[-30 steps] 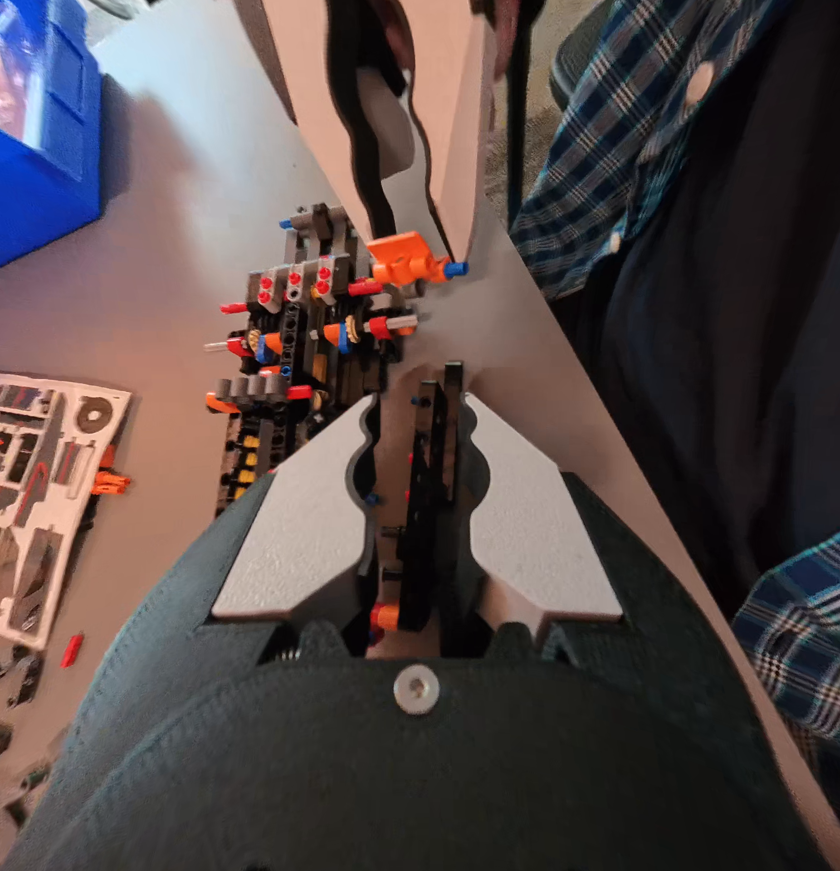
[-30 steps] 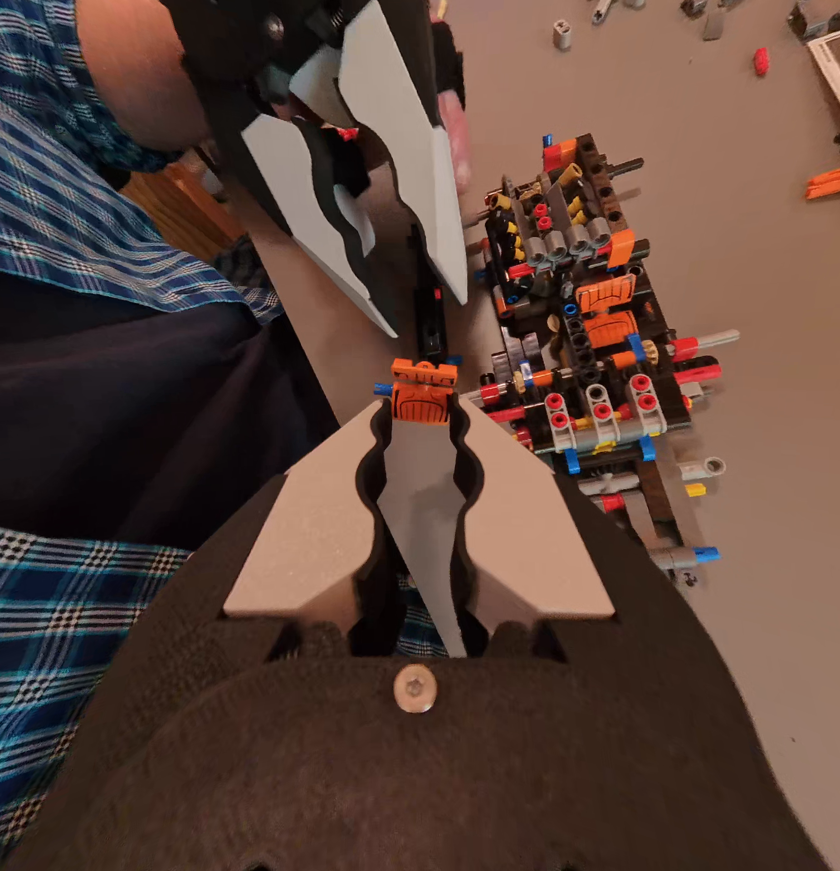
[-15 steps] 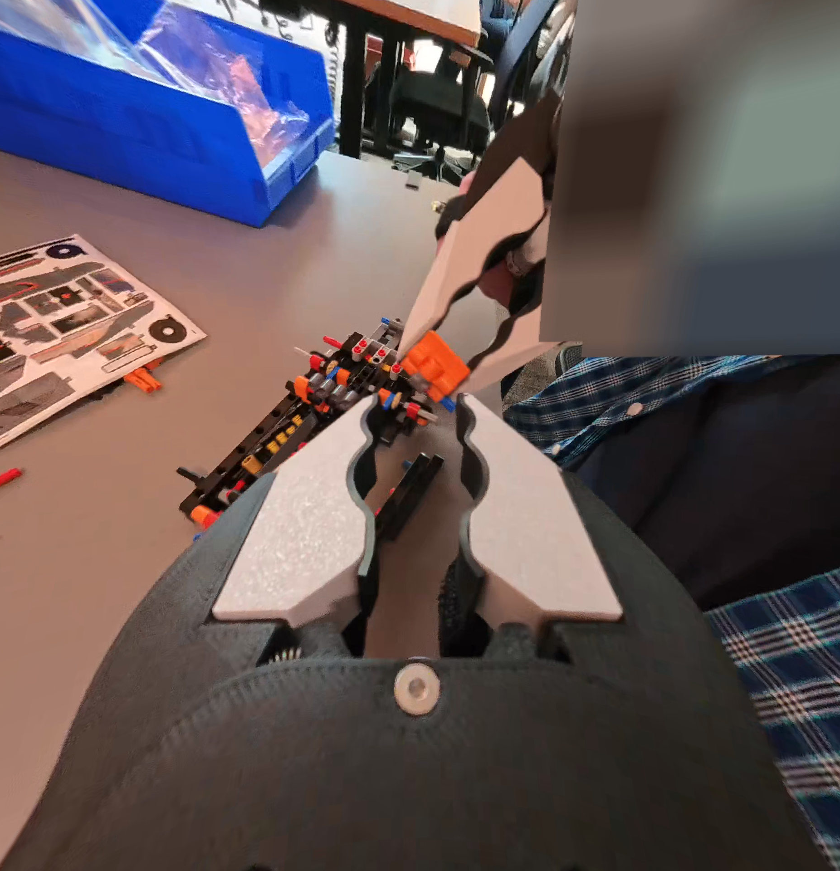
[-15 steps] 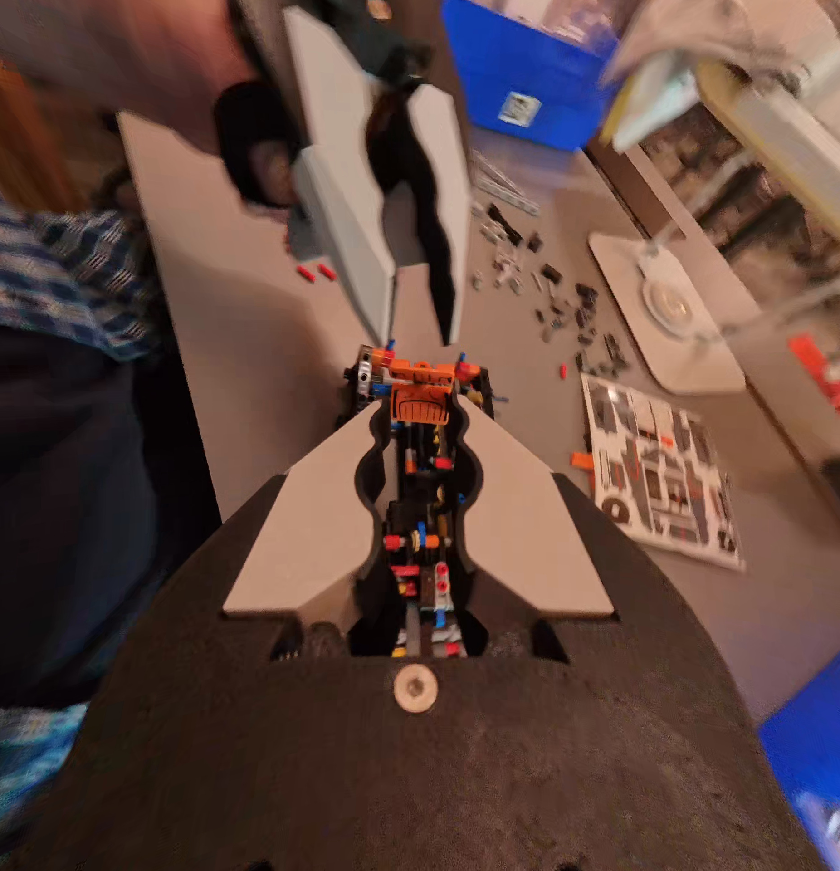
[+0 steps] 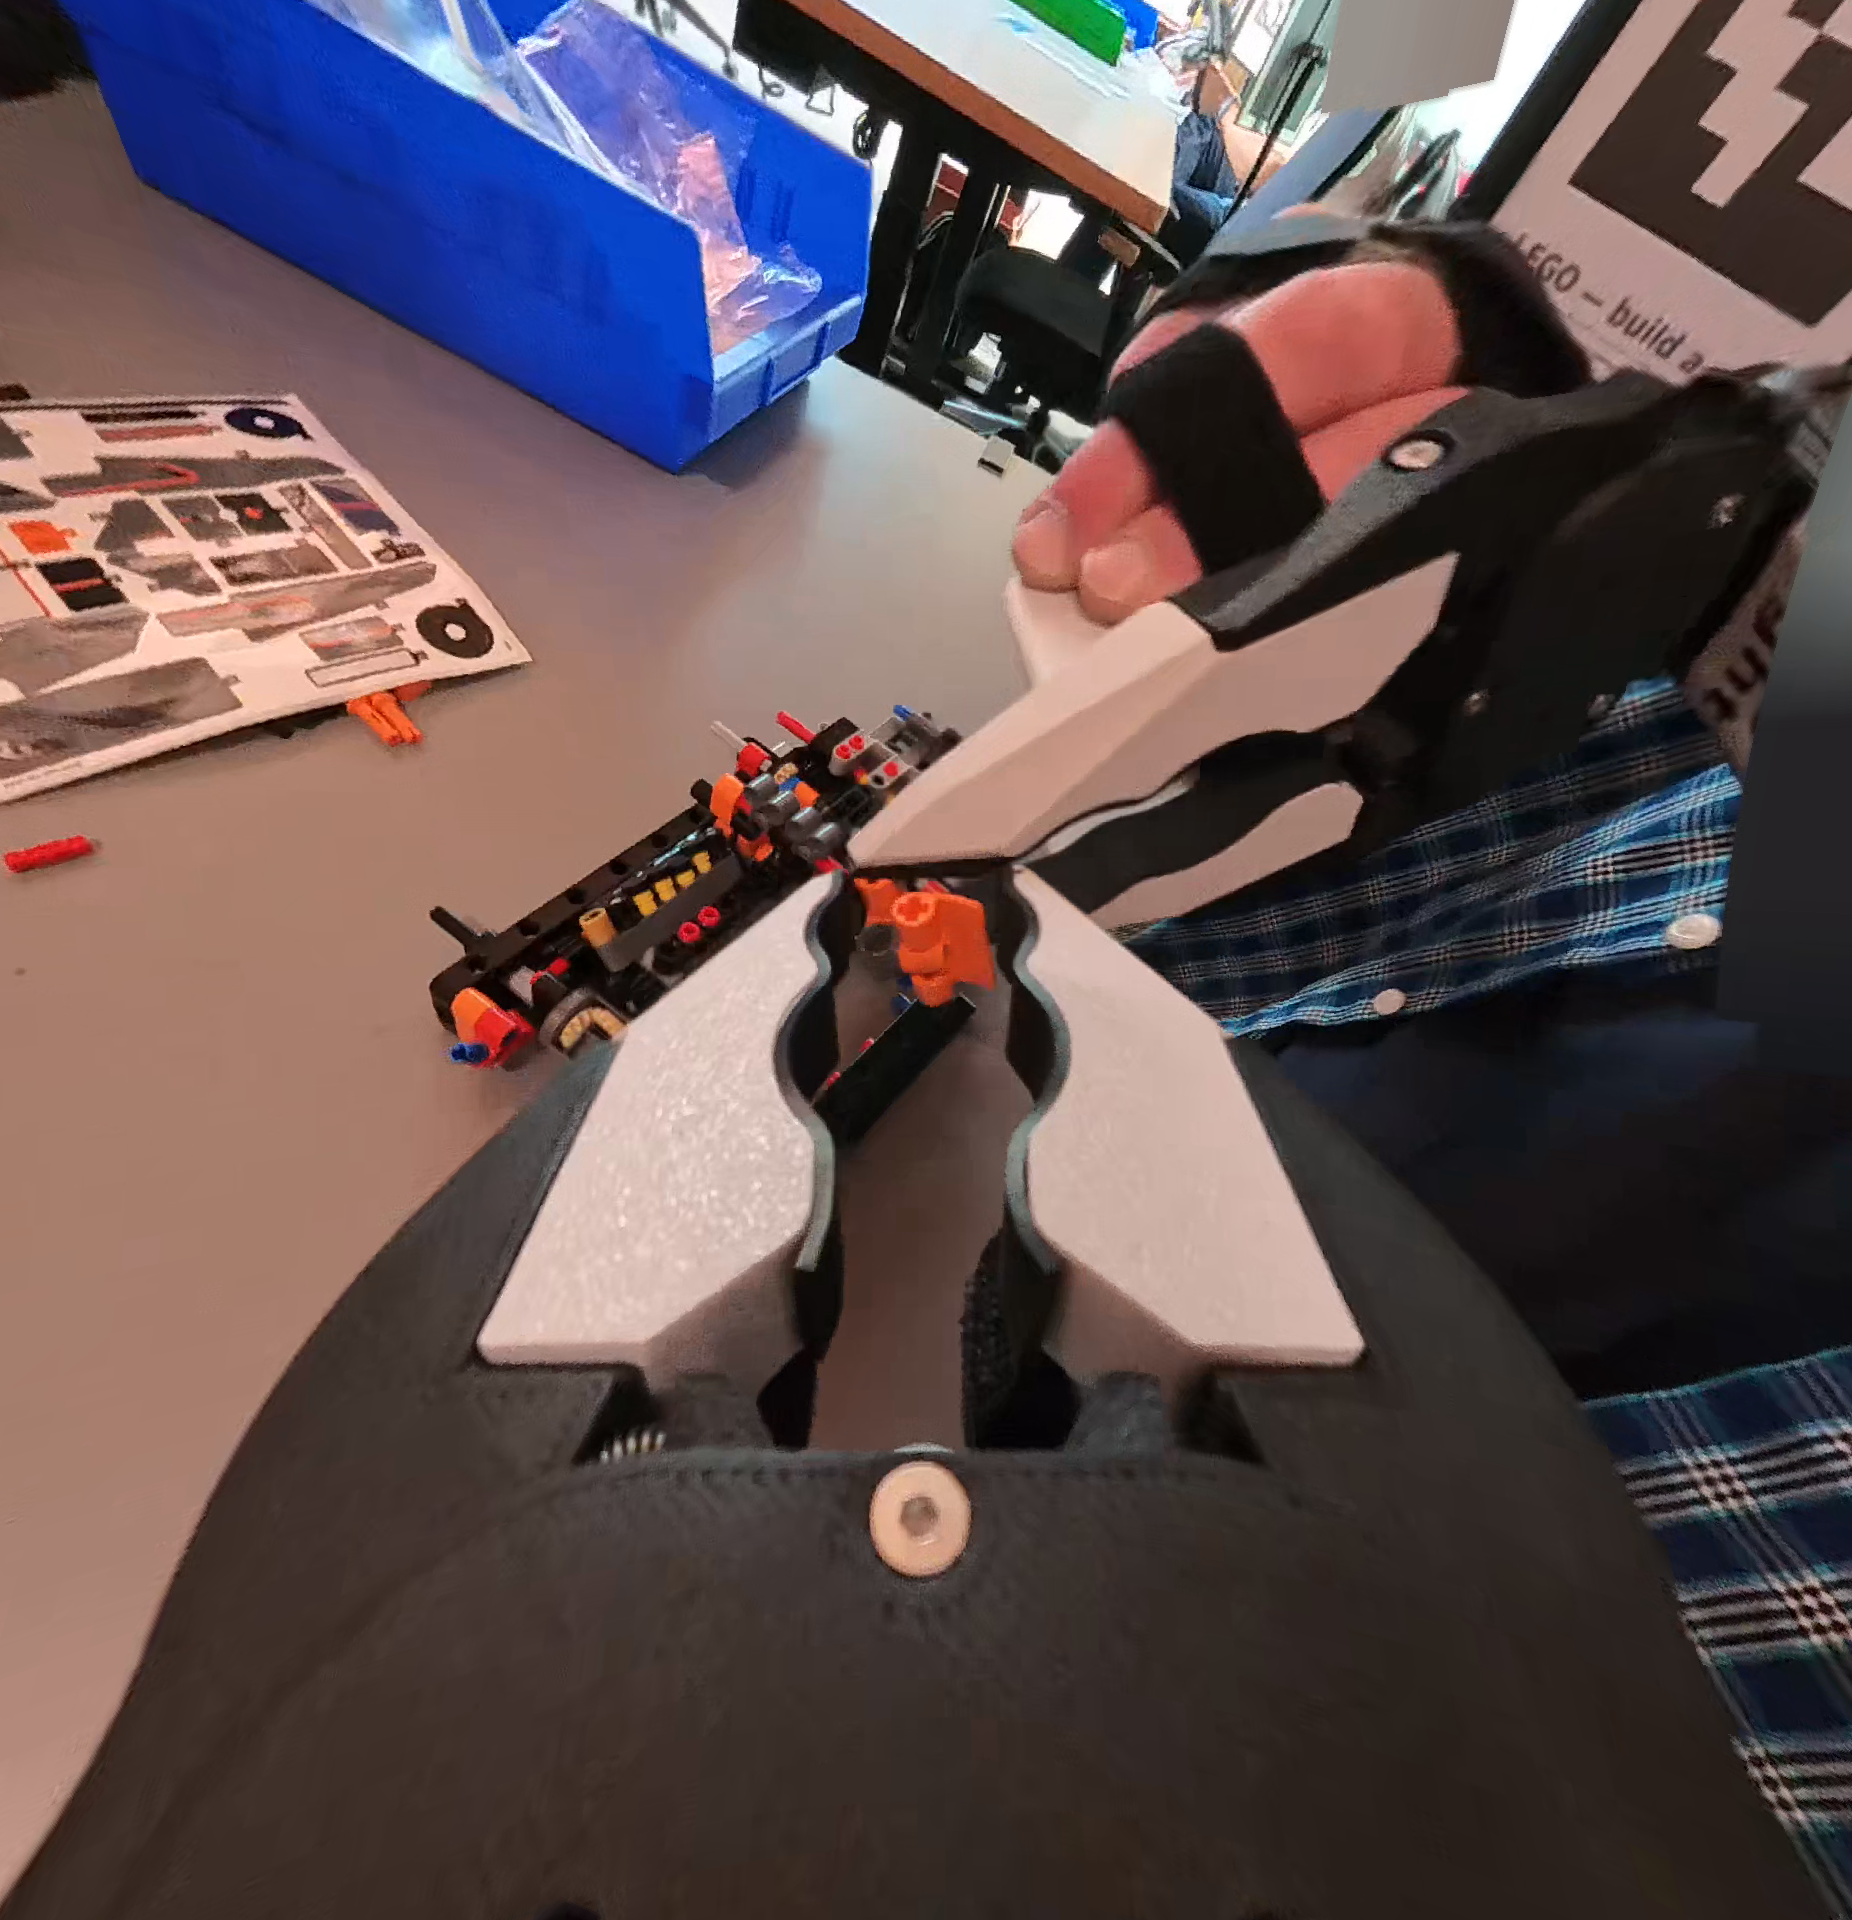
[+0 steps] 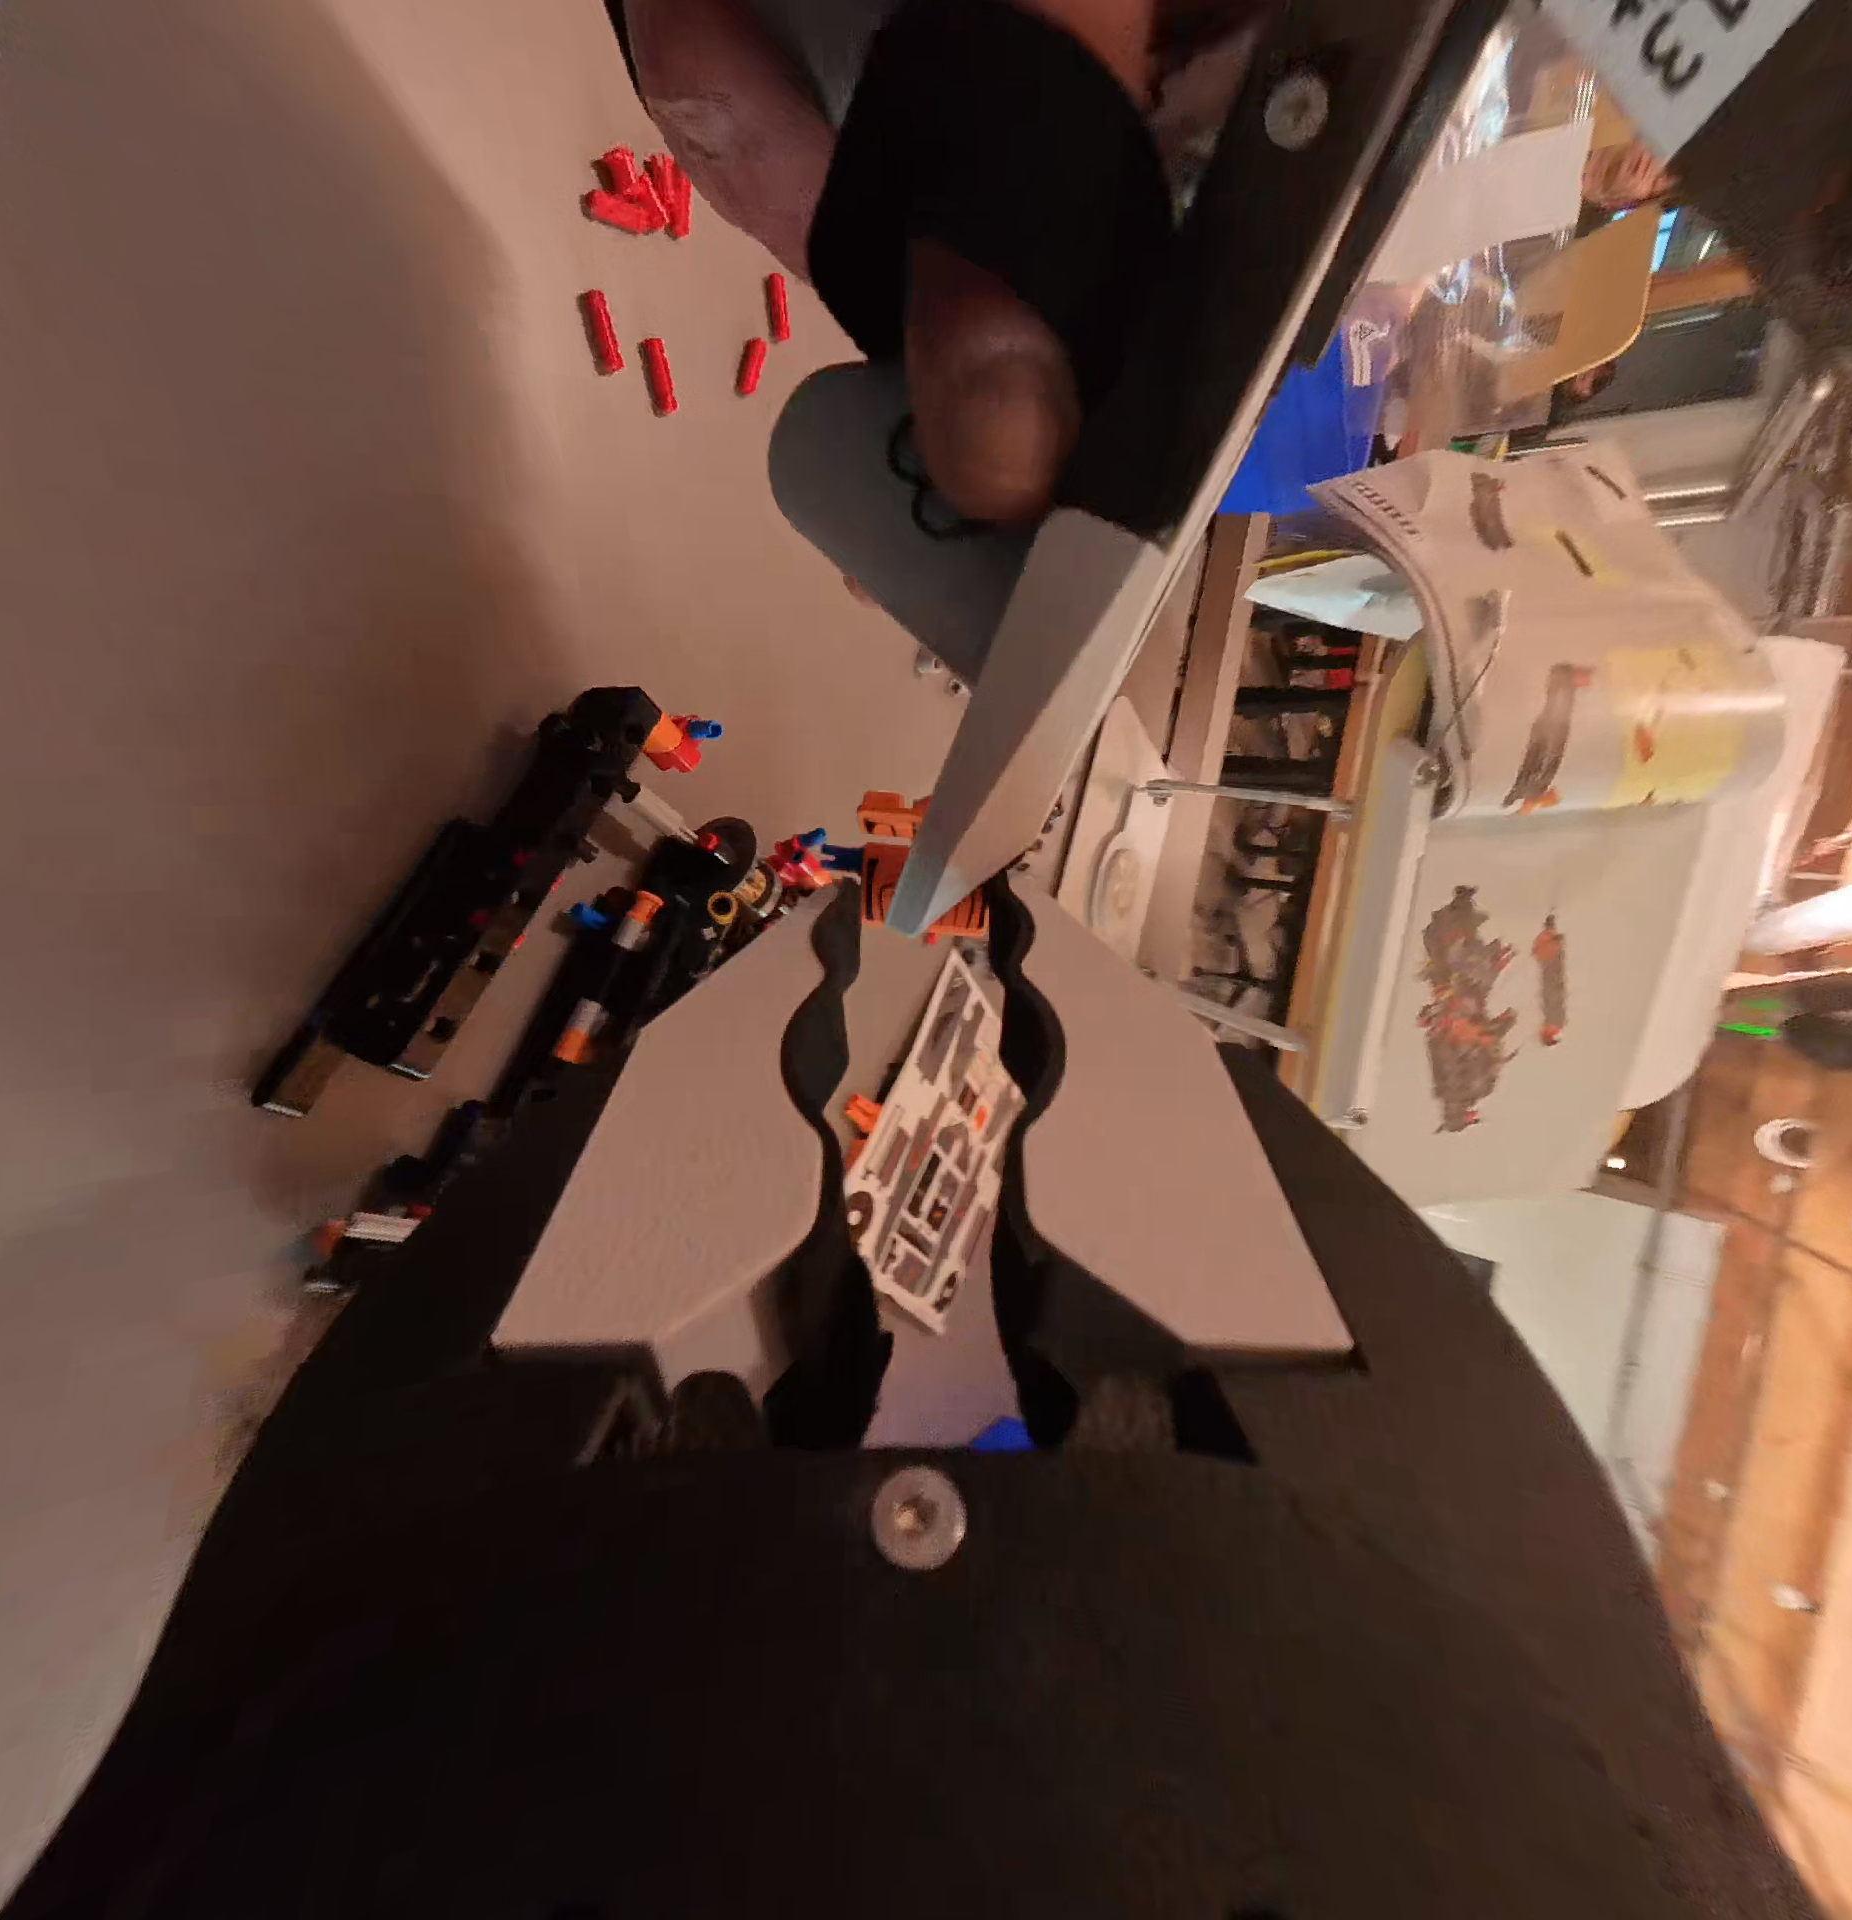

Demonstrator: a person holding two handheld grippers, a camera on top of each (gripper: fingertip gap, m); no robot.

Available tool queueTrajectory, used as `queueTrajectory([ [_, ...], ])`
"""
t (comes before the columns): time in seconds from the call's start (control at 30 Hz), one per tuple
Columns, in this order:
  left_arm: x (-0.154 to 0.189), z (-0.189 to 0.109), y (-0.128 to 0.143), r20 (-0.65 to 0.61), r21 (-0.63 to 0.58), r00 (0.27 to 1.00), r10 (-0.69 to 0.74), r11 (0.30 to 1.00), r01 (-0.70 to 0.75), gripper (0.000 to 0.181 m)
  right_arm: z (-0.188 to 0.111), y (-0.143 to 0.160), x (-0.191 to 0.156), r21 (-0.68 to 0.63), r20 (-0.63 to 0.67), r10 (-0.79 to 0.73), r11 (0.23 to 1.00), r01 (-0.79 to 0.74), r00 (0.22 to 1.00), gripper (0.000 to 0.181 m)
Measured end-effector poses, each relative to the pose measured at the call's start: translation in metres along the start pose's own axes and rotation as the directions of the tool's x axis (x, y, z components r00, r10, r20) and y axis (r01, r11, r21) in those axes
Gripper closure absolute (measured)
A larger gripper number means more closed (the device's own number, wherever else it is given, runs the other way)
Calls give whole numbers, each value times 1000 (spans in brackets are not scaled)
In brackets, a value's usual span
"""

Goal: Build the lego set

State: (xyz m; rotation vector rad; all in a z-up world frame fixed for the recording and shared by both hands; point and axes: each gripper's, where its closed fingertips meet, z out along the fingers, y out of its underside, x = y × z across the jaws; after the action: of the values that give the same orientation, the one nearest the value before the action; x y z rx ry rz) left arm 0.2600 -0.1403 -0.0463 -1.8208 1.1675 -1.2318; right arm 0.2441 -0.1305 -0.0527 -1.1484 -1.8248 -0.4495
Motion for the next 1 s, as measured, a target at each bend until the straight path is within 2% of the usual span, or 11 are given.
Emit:
queueTrajectory([
  [0.03, -1, 0, 1, -5, 6, 1000, -18, 1000, 18, 156, 2, 0, 1, -19, -7, -29, 999, 29, 1000, 159],
  [0.17, -7, -5, 0, -11, 47, 997, -78, 996, 79, 157, 8, -2, 5, -18, -14, -47, 999, 47, 999, 158],
  [0.3, -10, -14, -8, -75, 155, 983, -167, 972, 177, 157, 5, -5, 18, 0, -20, 16, 1000, -16, 1000, 144],
  [0.43, -14, -33, -27, -179, 320, 954, -239, 903, 286, 158, -3, 1, 35, 73, -3, 287, 955, -286, 958, 142],
  [0.5, -14, -47, -40, -240, 421, 940, -243, 846, 326, 158, -8, -6, 33, 170, 133, 534, 818, -550, 835, 151],
  [0.57, -14, -57, -48, -281, 486, 932, -231, 803, 345, 158, -10, -8, 37, 220, 246, 713, 619, -754, 657, 160],
  [0.63, -10, -61, -53, -307, 522, 928, -210, 779, 348, 158, -12, -19, 40, 239, 407, 780, 411, -880, 475, 161],
  [0.73, -3, -60, -56, -304, 541, 939, -162, 782, 310, 158, -14, -31, 48, 229, 579, 767, 171, -958, 275, 166],
  [0.8, 2, -60, -57, -306, 545, 943, -132, 788, 287, 158, -13, -31, 53, 217, 639, 743, 78, -973, 202, 170],
  [0.83, 4, -60, -57, -298, 549, 948, -116, 791, 270, 158, -12, -33, 53, 203, 660, 729, 57, -977, 180, 170],
  [1.0, 9, -64, -60, -292, 577, 955, -59, 785, 225, 158, -15, -38, 60, 219, 718, 677, -5, -976, 158, 181],
])
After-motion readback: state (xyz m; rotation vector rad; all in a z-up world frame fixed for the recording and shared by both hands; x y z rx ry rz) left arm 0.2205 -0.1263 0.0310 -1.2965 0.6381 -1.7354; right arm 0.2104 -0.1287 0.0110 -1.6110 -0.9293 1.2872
